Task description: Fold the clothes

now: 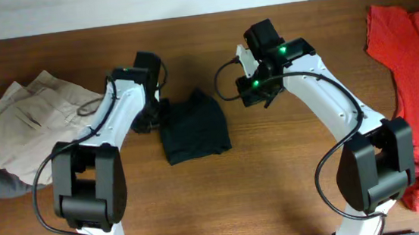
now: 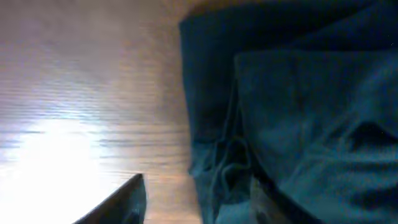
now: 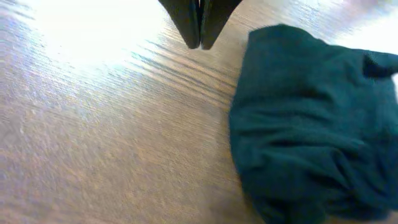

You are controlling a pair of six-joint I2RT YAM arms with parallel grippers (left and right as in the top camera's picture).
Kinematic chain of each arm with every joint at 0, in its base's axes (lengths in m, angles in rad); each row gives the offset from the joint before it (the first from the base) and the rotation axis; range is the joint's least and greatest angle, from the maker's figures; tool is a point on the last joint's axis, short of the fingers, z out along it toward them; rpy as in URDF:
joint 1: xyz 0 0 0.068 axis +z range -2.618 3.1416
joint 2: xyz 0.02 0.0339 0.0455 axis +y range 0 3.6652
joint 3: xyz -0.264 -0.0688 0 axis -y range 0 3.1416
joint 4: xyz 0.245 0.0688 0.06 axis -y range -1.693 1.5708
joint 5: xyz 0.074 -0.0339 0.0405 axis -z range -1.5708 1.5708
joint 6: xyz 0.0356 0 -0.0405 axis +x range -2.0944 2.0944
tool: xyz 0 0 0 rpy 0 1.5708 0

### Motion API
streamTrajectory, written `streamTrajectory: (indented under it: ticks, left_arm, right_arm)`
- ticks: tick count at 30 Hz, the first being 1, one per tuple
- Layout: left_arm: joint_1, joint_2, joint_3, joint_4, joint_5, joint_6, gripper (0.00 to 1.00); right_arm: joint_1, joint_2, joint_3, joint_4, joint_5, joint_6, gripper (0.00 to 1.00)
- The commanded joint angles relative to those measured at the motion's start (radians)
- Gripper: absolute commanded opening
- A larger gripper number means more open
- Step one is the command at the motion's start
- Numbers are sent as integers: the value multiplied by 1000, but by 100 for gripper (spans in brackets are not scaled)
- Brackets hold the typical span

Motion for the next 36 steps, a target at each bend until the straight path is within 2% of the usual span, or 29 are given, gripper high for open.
streamTrajectory:
  ticks: [1,3,10,15,16,18,20,22,24,26,27,29,33,36]
  left_arm:
    - [5,-12,-77,70,58,-38,31]
    - [5,-5,-108,128,58,-35,26]
    - [4,68,-126,281,57,175,24]
    - [2,120,-125,418,54,398,24]
    - [-1,120,-121,445,54,443,27]
    - [-5,120,-97,485,50,508,41]
    - [-7,120,-45,492,14,502,60]
    - [-4,119,65,433,4,451,74]
    - [1,119,155,335,5,368,77]
    - [12,119,254,183,6,233,77]
    - [21,119,322,54,6,131,78]
    - [34,119,390,-100,28,33,78]
    - [54,119,428,-266,149,16,78]
    - [57,119,426,-311,155,19,78]
  right_arm:
    - [2,-24,-2,-15,46,-15,4]
    - [2,-24,-2,-20,46,-15,4]
    - [2,-24,-2,-24,46,-15,4]
    - [2,-24,-2,-33,45,-14,4]
    - [2,-24,-2,-34,42,-14,4]
    - [2,-24,-2,-35,42,-11,4]
    - [2,-24,-2,-34,42,-10,4]
    - [2,-24,-2,-35,42,-7,4]
    - [2,-24,-2,-36,42,-7,4]
    - [2,-24,-2,-38,42,-7,4]
    - [2,-24,-2,-37,42,-7,8]
    - [2,-24,-2,-34,42,-8,13]
    - [2,-24,-2,-11,41,-8,30]
    - [2,-24,-2,5,28,-10,41]
